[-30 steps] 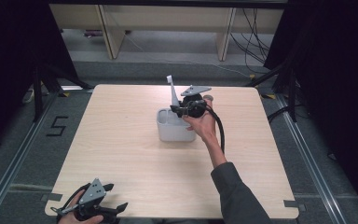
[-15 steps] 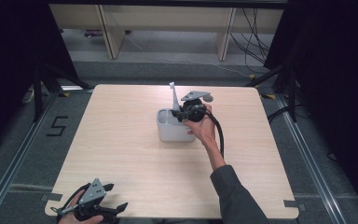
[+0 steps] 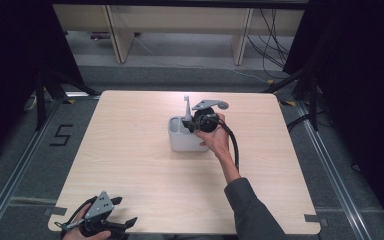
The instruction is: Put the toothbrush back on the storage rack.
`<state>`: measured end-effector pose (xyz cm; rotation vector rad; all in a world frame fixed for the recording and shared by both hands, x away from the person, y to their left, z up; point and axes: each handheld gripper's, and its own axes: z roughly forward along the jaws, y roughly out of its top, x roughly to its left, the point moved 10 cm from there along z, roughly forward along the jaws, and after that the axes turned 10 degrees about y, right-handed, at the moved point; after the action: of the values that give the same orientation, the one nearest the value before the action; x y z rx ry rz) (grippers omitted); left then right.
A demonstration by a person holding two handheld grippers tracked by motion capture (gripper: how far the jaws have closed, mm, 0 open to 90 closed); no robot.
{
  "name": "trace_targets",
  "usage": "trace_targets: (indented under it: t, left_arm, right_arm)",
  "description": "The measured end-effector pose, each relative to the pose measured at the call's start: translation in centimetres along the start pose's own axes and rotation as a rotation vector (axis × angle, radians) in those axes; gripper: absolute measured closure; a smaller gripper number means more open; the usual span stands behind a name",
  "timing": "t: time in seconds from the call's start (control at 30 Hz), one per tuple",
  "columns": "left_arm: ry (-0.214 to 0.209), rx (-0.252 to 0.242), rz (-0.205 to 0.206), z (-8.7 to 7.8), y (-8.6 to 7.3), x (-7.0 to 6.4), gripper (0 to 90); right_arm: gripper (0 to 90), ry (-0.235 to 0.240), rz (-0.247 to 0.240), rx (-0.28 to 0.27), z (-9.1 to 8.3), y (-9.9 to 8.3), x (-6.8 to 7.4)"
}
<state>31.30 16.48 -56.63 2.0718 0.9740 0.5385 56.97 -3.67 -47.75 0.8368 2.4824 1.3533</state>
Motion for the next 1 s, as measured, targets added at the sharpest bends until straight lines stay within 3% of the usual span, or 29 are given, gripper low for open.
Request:
trace_targets:
  t: [0.13,0.17,0.23,0.33,0.37,0.43,0.47,0.53,0.57,0.6,0.63,0.7,0.83,0.93,0.97,1.0]
  left_arm:
    - [-0.004,0.005,0.0,0.0,0.0,0.0,15.0]
    - [-0.004,0.005,0.0,0.0,0.0,0.0,15.0]
    - [0.003,0.011,0.01,0.0,-0.1,0.1,15.0]
    - [-0.002,0.005,0.001,0.0,0.0,0.0,15.0]
    - [-0.002,0.005,0.006,0.0,0.0,0.0,15.0]
    - [0.0,-0.023,-0.016,0.1,0.3,-0.2,15.0]
    - [0.01,-0.002,0.023,0.0,0.0,0.2,15.0]
    - [0.007,-0.01,0.005,0.1,0.1,0.1,15.0]
    - [-0.015,-0.015,-0.027,0.1,0.2,-0.4,15.0]
    - [-0.007,-0.021,-0.021,0.1,0.3,-0.3,15.0]
    - [-0.004,-0.006,0.013,0.0,0.1,0.0,15.0]
    - [-0.007,-0.014,-0.006,0.1,0.2,-0.2,15.0]
    - [-0.019,-0.015,-0.003,0.1,0.2,-0.3,15.0]
    - [-0.017,0.001,-0.004,0.0,0.0,-0.2,15.0]
    - [-0.017,0.001,-0.004,0.0,0.0,-0.2,15.0]
    - [-0.011,-0.008,0.032,0.1,0.1,0.1,15.0]
  right_arm:
    - [66.6,0.007,-0.01,-0.004,0.4,0.0,0.0]
    - [66.6,0.02,0.007,0.005,0.4,-0.2,0.2]
    - [66.7,0.009,0.006,0.011,0.3,-0.3,0.1]
    - [66.7,0.024,-0.009,-0.009,0.4,0.0,0.2]
    - [66.7,0.025,0.009,-0.013,0.3,0.1,0.3]
    - [66.6,0.021,0.003,-0.011,0.1,0.2,0.3]
    - [66.3,0.006,-0.008,-0.011,0.0,0.3,0.1]
    - [60.6,0.012,0.015,-0.017,0.0,0.3,0.2]
    - [60.6,0.012,0.015,-0.017,0.0,0.3,0.2]
    - [59.5,0.013,0.022,-0.017,-0.1,0.3,0.3]
    - [57.3,0.005,0.007,-0.03,-0.2,0.5,0.1]
    - [56.3,0.004,0.014,-0.03,-0.3,0.5,0.1]
    - [50.5,0.003,0.036,-0.047,-0.8,0.6,0.0]
    - [47.6,0.011,0.019,-0.05,-1.0,0.6,0.2]
    - [47.0,0.002,0.042,-0.053,-1.2,0.5,0.3]
    - [46.4,0.011,0.017,-0.062,-1.3,0.6,0.2]
